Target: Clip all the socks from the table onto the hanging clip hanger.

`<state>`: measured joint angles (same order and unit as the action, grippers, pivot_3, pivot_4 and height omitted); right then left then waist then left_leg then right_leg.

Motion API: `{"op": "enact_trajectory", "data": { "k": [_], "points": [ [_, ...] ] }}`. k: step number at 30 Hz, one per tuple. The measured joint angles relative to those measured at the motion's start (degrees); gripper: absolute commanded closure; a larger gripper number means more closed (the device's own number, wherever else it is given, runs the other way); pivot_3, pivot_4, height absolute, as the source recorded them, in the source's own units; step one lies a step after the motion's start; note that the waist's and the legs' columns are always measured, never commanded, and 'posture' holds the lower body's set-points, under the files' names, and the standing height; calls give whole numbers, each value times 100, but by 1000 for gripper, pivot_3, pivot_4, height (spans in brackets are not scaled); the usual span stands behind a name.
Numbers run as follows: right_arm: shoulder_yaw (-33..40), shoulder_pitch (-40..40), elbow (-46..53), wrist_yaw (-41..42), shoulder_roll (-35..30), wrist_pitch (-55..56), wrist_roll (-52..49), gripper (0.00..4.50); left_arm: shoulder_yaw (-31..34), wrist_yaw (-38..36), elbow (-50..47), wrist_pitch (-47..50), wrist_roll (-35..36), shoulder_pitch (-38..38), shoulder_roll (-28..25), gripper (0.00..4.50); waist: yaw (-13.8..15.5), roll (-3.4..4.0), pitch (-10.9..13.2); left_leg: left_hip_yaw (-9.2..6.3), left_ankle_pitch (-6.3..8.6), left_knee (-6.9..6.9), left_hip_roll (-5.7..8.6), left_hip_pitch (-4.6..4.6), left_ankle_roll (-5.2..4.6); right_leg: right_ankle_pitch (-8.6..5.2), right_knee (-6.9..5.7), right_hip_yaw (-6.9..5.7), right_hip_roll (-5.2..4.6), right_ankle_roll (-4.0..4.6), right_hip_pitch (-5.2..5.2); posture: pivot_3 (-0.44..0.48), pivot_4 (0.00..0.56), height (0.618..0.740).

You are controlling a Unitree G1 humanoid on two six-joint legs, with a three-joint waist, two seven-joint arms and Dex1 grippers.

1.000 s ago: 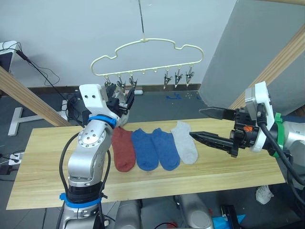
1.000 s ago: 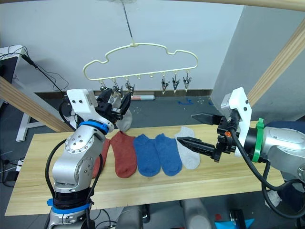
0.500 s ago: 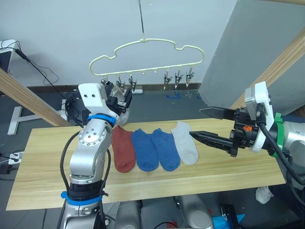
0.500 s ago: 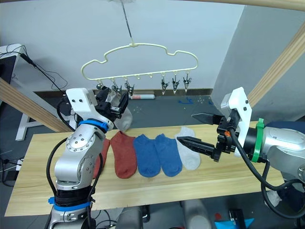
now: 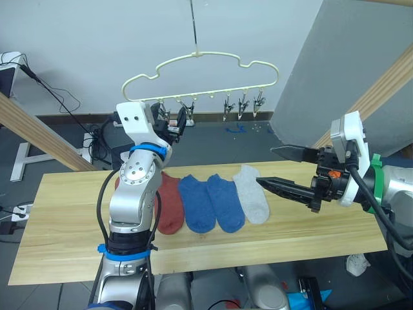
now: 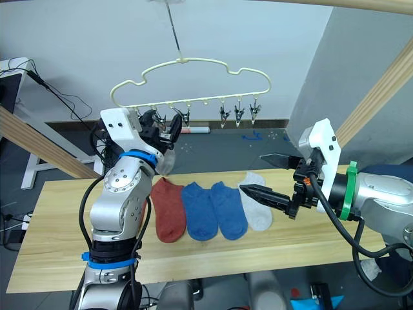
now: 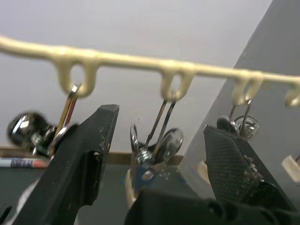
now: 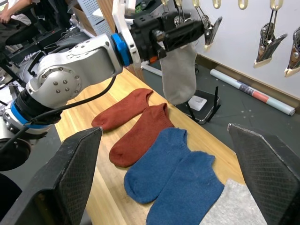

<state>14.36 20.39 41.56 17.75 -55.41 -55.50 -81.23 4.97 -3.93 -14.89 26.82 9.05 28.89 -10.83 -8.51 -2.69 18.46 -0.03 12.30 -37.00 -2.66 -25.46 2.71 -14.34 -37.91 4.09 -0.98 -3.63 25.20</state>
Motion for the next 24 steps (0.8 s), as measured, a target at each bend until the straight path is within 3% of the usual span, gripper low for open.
{"op": "enact_trajectory", "data": {
  "k": [7, 15, 17, 19, 24],
  "points": [
    [0, -31, 1, -36, 0, 5, -49, 0, 82, 65, 0, 0, 1, 0, 3, 1188, -5, 0, 0, 0, 0, 0, 0, 0, 0, 0, 0, 0, 0, 1, 0, -362, 353, 740],
    [-1, -48, 1, -34, 0, 8, -49, 0, 113, 98, 0, 0, -15, 0, -4, 3644, -36, 0, 0, -1, 0, 0, 0, 0, 0, 1, -1, 0, 0, 1, 0, -350, 358, 740],
    [-2, -49, 1, -34, 0, 8, -48, 0, 117, 97, -1, 0, -15, 0, -4, 4085, -36, 0, 0, -1, 0, 0, 0, 0, 0, 1, -1, 0, 0, 1, 0, -350, 358, 740],
    [-4, -49, 1, -34, 0, 8, -49, 0, 117, 96, -6, -1, -13, 4, -4, 4377, -37, 0, 0, -1, 0, 0, 0, 0, 0, 0, -1, 0, 0, 0, 0, -350, 358, 740],
    [-34, -48, 1, -36, 0, 9, -49, 0, 142, 90, -8, 30, 7, 34, -4, 4402, -39, 0, 0, -1, 0, 0, 0, 0, 0, 0, -2, -1, 0, 1, 0, -350, 358, 740]
  ]
}}
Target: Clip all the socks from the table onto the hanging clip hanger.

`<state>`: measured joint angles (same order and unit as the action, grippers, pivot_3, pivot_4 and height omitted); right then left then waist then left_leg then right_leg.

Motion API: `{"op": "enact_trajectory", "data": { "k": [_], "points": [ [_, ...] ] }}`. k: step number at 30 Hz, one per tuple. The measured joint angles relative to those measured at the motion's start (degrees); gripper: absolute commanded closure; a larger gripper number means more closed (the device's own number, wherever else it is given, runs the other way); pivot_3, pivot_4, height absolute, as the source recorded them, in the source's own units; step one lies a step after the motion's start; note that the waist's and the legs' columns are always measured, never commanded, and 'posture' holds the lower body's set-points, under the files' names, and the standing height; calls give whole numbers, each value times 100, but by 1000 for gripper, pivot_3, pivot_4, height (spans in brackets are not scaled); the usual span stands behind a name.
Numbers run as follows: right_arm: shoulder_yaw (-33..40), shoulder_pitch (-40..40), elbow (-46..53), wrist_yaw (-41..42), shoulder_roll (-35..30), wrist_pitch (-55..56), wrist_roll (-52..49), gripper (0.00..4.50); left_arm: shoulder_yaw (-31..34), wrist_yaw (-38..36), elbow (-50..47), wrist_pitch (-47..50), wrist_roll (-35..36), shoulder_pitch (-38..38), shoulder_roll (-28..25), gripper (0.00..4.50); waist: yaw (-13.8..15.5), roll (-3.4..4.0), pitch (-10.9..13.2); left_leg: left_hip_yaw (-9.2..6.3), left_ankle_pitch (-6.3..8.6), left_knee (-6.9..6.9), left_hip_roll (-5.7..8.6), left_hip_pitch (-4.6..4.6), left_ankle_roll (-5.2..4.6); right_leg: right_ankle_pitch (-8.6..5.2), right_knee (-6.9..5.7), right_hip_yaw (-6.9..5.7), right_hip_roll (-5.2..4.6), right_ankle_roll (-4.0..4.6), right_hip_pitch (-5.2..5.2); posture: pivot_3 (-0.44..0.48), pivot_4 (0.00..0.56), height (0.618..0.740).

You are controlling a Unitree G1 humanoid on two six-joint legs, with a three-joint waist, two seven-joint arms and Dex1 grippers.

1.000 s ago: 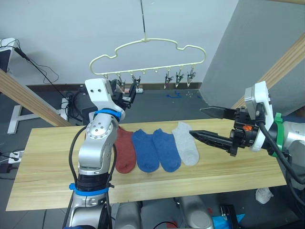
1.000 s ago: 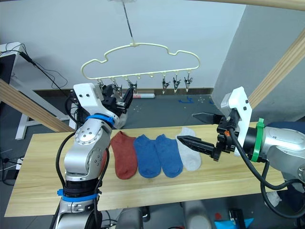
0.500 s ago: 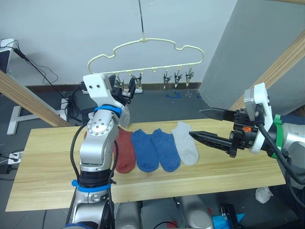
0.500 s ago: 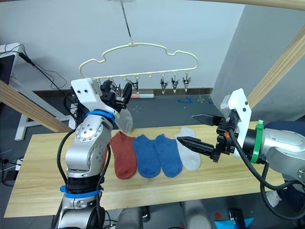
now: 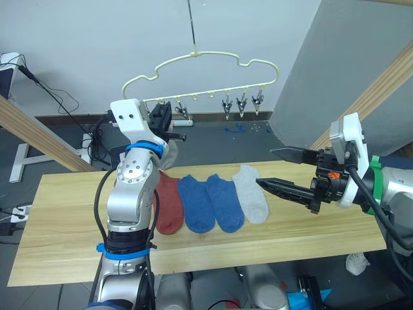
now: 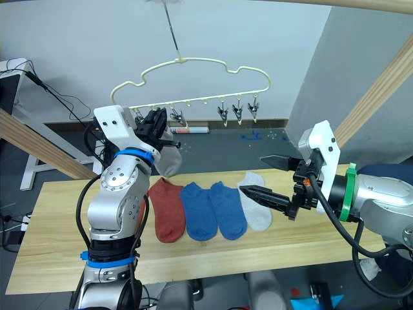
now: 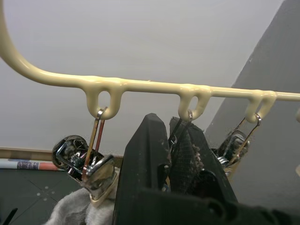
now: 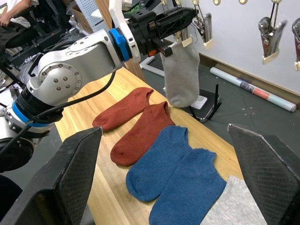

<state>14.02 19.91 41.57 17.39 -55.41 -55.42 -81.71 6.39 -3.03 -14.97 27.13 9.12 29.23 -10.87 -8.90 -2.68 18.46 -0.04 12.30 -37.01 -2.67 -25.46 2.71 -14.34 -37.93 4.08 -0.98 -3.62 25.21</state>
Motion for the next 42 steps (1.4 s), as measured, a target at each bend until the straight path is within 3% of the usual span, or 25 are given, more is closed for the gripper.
{"op": "enact_trajectory", "data": {
  "k": [5, 9, 14, 19, 22, 28, 42],
  "points": [
    [-228, 127, -19, -83, -45, -41, -2, 0, 76, -19, -11, 120, 49, 46, -18, 4402, -5, 1, 1, 0, 0, -1, 1, 0, 0, 0, -1, 1, 0, -1, 0, -341, 360, 740],
    [-1192, 914, -358, -796, -306, -856, 79, 0, 194, -51, -73, 412, 261, 133, -42, 4402, -61, -2, 7, 0, 0, -1, -1, 2, 0, 0, -2, 0, -1, -1, 0, -331, 369, 740],
    [-1900, 1373, -997, -1853, 379, -1449, 408, 0, 305, -51, -266, 770, 488, 146, -50, 4402, -66, 12, 26, 2, 0, 2, -1, -1, 0, 2, -6, 3, 0, 3, 7, -308, 377, 740],
    [-2234, 1596, -1899, -3094, 1618, -1932, 980, 0, 464, -28, -464, 1195, 759, 242, -71, 4402, -60, 17, 41, 0, 0, 2, -2, -4, 0, 7, -4, 1, -1, 12, 8, -294, 380, 740],
    [-2443, 1627, -2287, -3396, 2181, -2037, 1618, 0, 512, -14, -499, 1266, 782, 272, -84, 4402, -50, 29, 49, 1, 0, 2, -1, -9, 0, 8, -4, 0, -2, 14, 13, -290, 380, 740],
    [-2690, 1810, -2890, -3271, 2995, -1978, 2848, 0, 509, -12, -538, 1411, 888, 292, -44, 4402, -50, 32, 51, -2, 0, 3, -1, -10, 0, 9, -5, -3, -2, 15, 15, -285, 376, 740],
    [-3157, 2138, -4196, -1989, 3529, -991, 5227, 0, 459, -21, -603, 1550, 906, 320, -67, 4402, -43, 33, 52, -2, 0, 4, 0, -10, 1, 11, -6, -4, -2, 17, 15, -253, 378, 740]
  ]
}}
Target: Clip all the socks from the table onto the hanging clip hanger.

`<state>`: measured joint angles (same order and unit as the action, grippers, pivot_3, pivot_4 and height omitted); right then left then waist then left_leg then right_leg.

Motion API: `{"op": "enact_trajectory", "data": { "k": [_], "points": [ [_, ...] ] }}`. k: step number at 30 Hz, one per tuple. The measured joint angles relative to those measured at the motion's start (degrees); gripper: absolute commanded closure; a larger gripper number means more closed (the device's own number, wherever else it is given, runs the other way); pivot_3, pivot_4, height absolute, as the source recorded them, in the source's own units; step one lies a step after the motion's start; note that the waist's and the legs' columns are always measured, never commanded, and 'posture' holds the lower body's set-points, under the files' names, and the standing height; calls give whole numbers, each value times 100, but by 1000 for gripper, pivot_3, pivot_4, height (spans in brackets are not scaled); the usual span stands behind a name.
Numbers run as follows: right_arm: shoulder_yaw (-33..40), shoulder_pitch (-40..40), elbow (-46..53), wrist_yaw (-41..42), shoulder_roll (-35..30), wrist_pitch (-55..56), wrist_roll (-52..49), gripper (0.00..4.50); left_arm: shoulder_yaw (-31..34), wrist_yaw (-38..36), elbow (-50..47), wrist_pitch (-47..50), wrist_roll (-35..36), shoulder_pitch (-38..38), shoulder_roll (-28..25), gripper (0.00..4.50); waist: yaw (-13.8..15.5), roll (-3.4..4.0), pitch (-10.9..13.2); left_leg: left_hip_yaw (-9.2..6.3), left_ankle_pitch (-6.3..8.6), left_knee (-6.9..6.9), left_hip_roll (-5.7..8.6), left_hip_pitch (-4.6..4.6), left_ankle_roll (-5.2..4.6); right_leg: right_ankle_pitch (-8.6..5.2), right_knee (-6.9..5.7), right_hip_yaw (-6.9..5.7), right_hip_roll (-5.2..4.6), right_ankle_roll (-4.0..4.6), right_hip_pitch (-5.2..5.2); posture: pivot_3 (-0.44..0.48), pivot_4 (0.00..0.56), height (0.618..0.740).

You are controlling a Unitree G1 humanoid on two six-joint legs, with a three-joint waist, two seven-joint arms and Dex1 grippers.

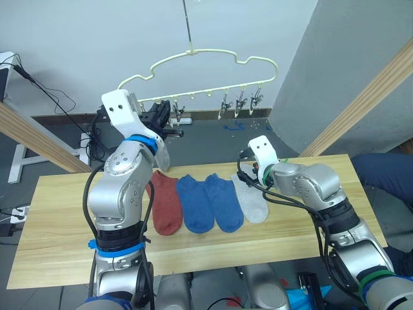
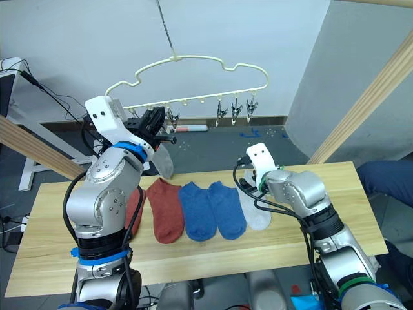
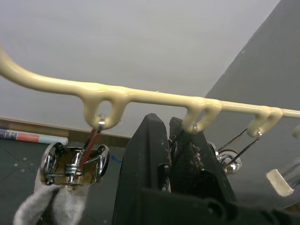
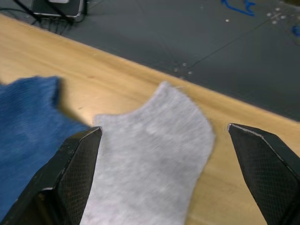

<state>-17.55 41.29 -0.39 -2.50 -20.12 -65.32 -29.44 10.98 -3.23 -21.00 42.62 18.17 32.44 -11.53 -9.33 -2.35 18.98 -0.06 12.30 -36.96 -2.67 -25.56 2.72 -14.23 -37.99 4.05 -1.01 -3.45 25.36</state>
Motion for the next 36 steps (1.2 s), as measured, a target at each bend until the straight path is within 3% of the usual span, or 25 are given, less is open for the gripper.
{"op": "enact_trajectory", "data": {
  "k": [14, 26, 29, 36],
  "points": [
    [-53, -285, -937, 726, 595, 687, 1312, 0, -36, 6, -62, 83, -2, 6, -29, 4402, 59, 3, 3, -3, 0, 1, 1, 1, 0, 1, -2, -2, -1, 1, 0, -228, 390, 740],
    [135, -389, -948, 921, 816, 752, 1881, 0, -35, 15, -64, 88, -8, 2, -70, 4402, 115, 4, 3, -2, 0, -1, 1, 5, 0, 1, -4, -2, 0, 1, -2, -224, 392, 740],
    [179, -403, -948, 1006, 821, 766, 1983, 559, -34, 14, -64, 88, -13, 2, -76, 4402, 121, 5, 4, -2, 0, 0, 1, 4, 0, 1, -4, -2, -1, 1, -2, -224, 390, 740],
    [253, -421, -948, 1124, 878, 782, 2180, 2976, -35, 13, -63, 87, -19, 2, -79, 4402, 121, 5, 4, -2, 0, 1, 1, 4, 1, 1, -3, -1, -1, 1, -2, -229, 390, 740]
  ]
}}
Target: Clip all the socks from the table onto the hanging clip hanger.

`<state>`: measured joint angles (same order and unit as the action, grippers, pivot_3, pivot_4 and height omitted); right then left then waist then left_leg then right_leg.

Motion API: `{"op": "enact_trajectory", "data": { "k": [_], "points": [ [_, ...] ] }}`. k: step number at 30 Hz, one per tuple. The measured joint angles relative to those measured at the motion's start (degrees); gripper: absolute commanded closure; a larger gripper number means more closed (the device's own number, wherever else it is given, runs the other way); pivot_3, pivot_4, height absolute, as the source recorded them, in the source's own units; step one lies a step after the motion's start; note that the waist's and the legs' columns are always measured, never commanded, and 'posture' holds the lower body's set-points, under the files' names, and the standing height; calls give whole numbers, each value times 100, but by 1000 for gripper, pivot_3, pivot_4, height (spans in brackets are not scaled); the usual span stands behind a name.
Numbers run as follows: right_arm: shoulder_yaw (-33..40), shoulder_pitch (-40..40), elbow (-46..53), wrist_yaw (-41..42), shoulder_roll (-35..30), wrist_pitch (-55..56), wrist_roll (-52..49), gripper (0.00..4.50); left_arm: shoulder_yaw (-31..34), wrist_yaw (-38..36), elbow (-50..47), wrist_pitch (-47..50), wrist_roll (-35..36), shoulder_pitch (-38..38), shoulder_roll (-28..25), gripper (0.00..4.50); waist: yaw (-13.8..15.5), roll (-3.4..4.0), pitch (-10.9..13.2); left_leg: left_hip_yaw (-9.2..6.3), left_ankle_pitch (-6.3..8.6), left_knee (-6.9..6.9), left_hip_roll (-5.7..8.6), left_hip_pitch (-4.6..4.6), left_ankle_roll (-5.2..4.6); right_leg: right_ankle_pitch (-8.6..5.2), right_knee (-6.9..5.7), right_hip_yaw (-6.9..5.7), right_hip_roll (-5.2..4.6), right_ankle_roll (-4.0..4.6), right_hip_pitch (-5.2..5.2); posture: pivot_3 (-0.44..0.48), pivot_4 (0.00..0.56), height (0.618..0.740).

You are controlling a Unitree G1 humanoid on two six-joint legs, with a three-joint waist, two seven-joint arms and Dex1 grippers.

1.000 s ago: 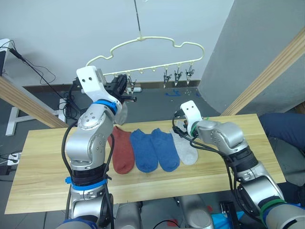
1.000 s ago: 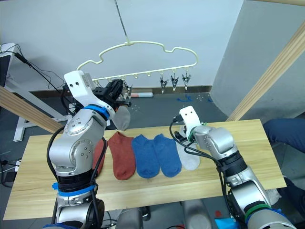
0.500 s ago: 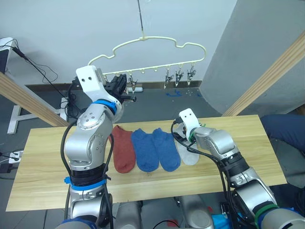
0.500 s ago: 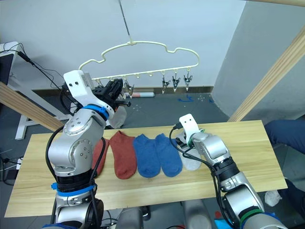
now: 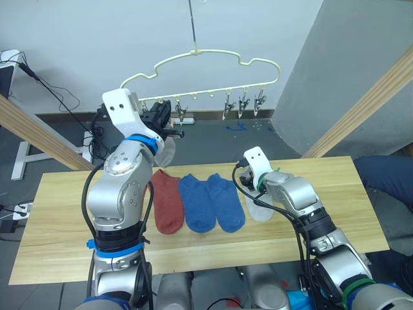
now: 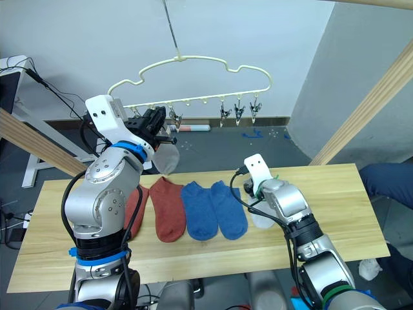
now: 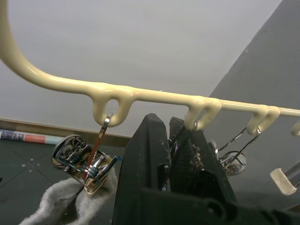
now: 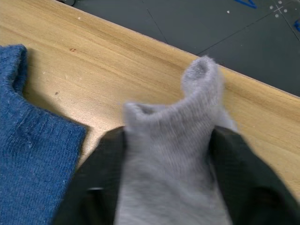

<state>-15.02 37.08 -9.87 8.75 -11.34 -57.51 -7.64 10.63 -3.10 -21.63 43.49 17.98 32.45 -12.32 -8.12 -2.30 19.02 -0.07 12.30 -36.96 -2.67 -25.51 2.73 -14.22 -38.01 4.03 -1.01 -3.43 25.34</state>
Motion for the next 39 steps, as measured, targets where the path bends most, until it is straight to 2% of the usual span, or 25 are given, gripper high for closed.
{"op": "enact_trajectory", "data": {
  "k": [2, 4, 5, 10, 18, 23, 28, 39],
  "points": [
    [28, -5, 1, 12, 16, -15, 32, 3730, 0, 0, 0, 0, -1, 0, 0, 4402, 0, 0, 0, 0, 0, 0, 0, 0, 0, 0, 0, 0, 0, 0, 0, -229, 391, 740],
    [40, -11, 13, 32, 22, -30, 80, 4320, 0, -5, 0, 0, -1, 0, -1, 4402, 0, 0, 0, 0, 0, 0, 0, 0, 0, 0, 0, 0, 0, 0, 0, -230, 393, 740],
    [43, -17, 32, 41, 26, -39, 102, 4465, 0, -8, 0, 0, 0, 1, -4, 4402, 0, 0, 0, 0, 0, 0, 0, 0, 0, 0, 0, 0, 0, 0, 0, -226, 393, 740],
    [78, -135, 317, 146, 52, -263, 134, 4465, 116, -54, 1, 109, 124, 72, -50, 4402, 6, 2, 3, -2, 0, 1, 0, -1, 0, 0, 0, -2, 0, 0, 0, -213, 389, 740],
    [85, -42, 1716, 508, 100, -975, -106, 4465, 478, -158, 8, 605, 679, 351, -187, 4402, 8, 8, 62, -7, 0, 2, 0, -2, 1, 0, 0, -6, 1, -1, 2, -209, 377, 740],
    [262, 349, 2316, 491, 793, -1371, -387, 4465, 673, -230, 189, 869, 959, 631, -349, 4402, -5, 10, 73, -10, 0, 2, -2, -8, 1, 0, -6, -9, 2, 0, 12, -209, 371, 740],
    [257, 680, 2266, 425, 1428, -1245, -501, 4465, 789, -233, 198, 1124, 1243, 676, -363, 4402, 20, 10, 73, -17, 1, 3, 0, -19, 2, 0, 2, -18, -4, 1, 13, -206, 367, 740],
    [232, 994, 1405, 342, 1879, -475, -484, 4465, 968, -176, 286, 1499, 1600, 901, -493, 4402, 22, 10, 73, -38, 0, 1, 1, -33, 3, 2, -8, -36, -5, 3, 25, -170, 354, 740]
  ]
}}
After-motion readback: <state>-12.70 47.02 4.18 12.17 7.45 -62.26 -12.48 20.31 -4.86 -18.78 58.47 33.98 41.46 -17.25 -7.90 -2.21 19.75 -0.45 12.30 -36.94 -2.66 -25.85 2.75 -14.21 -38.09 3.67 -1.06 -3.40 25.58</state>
